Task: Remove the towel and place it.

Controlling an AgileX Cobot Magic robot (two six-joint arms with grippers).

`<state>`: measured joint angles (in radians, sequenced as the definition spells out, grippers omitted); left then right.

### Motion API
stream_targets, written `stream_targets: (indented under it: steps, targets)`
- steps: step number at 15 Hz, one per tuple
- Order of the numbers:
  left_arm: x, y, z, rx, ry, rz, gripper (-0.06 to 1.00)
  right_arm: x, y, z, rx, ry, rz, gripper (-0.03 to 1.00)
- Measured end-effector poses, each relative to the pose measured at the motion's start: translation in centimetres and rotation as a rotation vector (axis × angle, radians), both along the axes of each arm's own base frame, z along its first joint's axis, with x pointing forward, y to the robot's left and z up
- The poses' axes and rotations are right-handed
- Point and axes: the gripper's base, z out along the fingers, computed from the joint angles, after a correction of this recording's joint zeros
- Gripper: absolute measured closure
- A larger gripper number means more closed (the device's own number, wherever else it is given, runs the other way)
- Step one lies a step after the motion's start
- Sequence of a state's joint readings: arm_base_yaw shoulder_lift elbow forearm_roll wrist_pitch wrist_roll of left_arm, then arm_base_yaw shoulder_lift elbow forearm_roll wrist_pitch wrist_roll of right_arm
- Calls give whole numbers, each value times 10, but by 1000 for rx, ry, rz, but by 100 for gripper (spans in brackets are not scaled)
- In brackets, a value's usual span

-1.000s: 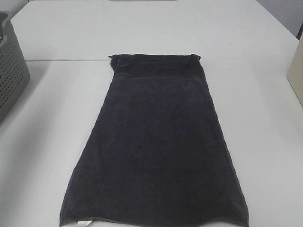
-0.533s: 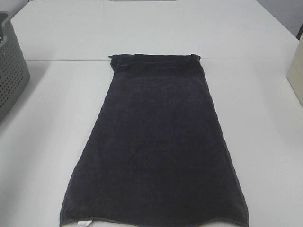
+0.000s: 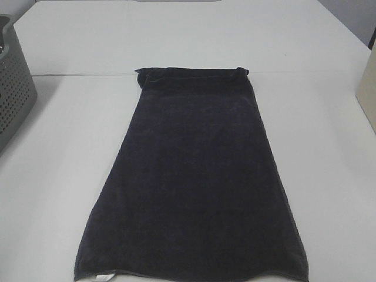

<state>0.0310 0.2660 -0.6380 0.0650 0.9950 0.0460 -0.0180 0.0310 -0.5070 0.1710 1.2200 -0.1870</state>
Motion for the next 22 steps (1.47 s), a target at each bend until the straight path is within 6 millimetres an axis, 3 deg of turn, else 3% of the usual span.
stream_targets:
  steps: [3,6,10,22]
  targets:
    - [-25,-2,-27,-48,26,12,31,-4,-1,-2,-14,-29,-10,23]
    - [-40,-4,-38,-70,-59,9,31,-3,-1,-2,-12,-40,-13,23]
    - [-40,-5,-39,-84,-61,6,31,6,-2,-7,0,-87,-21,23]
    - [-40,-11,-38,-152,-66,-6,31,6,-1,-7,2,-87,-20,23]
